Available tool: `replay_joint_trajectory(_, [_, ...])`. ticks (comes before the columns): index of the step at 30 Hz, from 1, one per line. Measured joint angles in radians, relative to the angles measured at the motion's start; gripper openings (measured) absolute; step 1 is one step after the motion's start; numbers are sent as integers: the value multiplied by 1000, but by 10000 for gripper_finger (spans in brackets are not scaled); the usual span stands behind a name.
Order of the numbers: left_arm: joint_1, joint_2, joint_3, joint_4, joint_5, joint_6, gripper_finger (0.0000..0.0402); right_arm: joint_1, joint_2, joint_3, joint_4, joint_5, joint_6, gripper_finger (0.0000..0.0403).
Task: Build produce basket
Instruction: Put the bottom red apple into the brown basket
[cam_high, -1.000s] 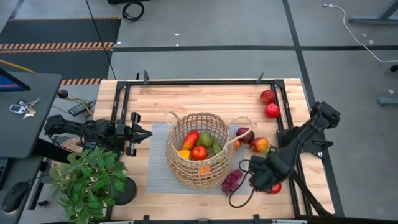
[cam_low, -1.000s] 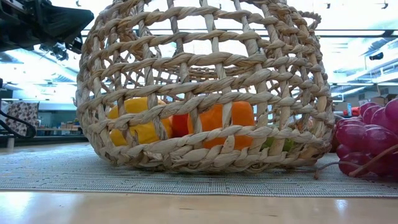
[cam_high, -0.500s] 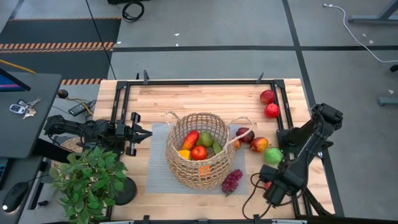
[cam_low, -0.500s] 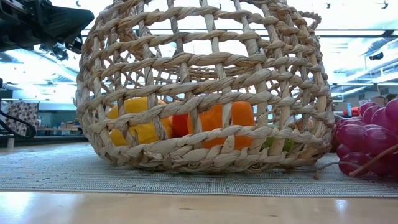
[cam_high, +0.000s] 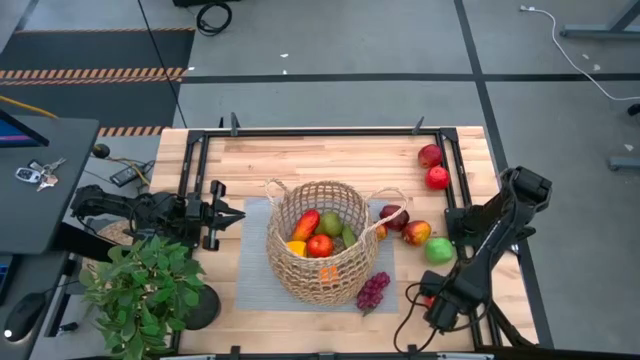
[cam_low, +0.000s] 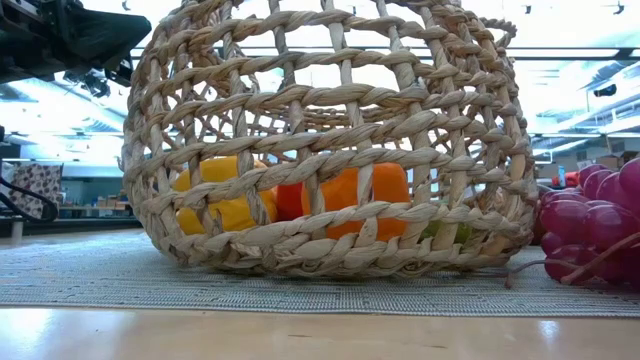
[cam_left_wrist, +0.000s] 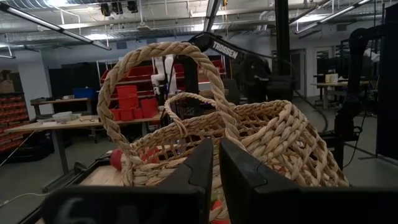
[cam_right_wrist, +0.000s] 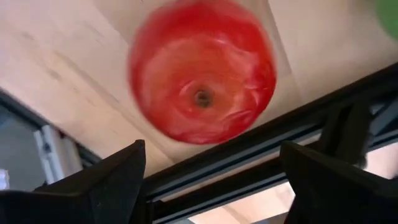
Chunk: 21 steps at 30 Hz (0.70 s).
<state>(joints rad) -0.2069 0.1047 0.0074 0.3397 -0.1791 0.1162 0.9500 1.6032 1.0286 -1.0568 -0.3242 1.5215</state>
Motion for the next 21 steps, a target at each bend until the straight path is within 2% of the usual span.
replay_joint_trajectory(6, [0, 0, 0, 0, 0, 0, 28, 0, 0, -91, 90, -32, 3, 378])
replay_joint_trajectory(17, [0, 0, 0, 0, 0, 0, 35, -50, 0, -177, 217, 145, -86, 380])
replay_joint_trajectory(21, [0, 0, 0, 0, 0, 0, 29, -72, 0, -204, 240, 157, -110, 378])
